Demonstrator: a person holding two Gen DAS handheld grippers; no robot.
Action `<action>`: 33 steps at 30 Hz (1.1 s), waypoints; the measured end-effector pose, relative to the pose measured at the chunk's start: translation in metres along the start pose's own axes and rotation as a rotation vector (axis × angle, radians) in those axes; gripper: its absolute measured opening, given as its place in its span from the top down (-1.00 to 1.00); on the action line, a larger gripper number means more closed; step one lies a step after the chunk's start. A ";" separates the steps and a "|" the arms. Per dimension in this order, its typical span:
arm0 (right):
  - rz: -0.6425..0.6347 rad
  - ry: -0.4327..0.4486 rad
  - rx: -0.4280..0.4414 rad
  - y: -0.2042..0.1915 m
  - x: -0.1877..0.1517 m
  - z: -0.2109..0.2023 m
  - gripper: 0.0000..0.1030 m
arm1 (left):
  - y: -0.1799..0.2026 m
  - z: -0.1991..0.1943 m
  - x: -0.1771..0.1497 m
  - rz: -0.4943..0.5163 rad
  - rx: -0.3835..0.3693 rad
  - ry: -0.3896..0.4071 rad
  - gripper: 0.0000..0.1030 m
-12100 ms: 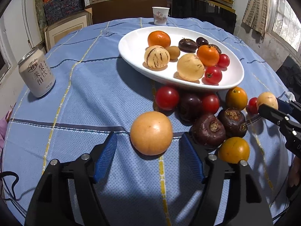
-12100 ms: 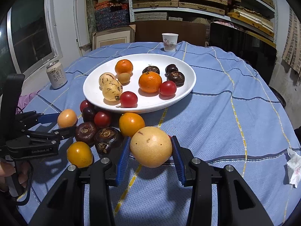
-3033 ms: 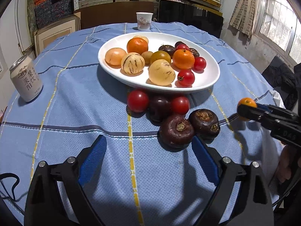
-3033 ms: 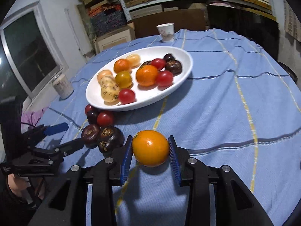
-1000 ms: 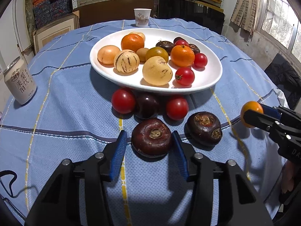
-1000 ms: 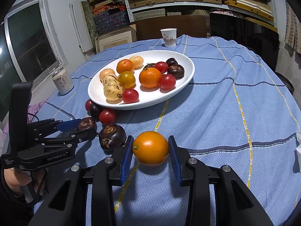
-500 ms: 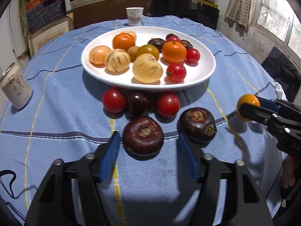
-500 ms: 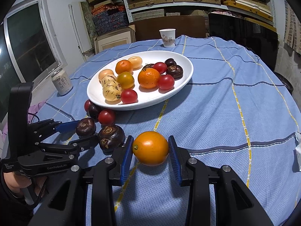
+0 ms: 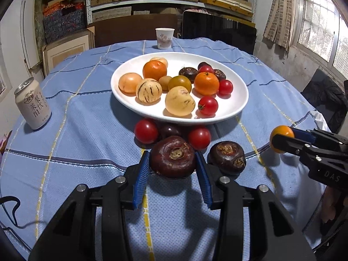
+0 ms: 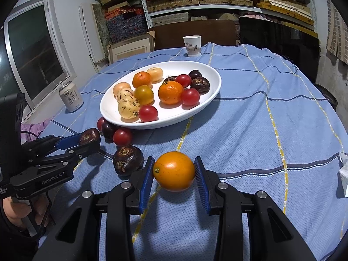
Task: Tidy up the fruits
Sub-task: 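Carry the orange tomato and brown fruit onto the plate and open both grippers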
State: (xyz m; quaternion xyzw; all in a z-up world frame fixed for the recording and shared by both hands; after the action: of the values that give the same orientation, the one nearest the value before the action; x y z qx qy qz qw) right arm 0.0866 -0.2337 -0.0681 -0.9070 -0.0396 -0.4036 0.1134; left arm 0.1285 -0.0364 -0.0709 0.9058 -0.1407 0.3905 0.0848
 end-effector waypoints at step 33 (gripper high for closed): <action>-0.057 0.041 0.076 -0.001 0.177 0.115 0.12 | -0.028 0.082 0.133 -0.062 0.007 -0.022 -0.19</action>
State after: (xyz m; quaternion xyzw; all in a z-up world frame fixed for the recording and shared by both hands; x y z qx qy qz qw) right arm 0.2885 -0.2088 -0.0114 -0.8921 -0.0783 -0.4235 0.1368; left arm 0.2803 -0.0568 -0.0305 0.9142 -0.1121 0.3784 0.0920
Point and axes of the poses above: each gripper's, at about its wrist camera, not at the fingertips, and z roughly the way its jaws point, y to its right, x to its top, the point moved 2 cm from there along z, roughly the way its jaws point, and after that the axes turned 3 degrees about y, right-handed, at the moved point
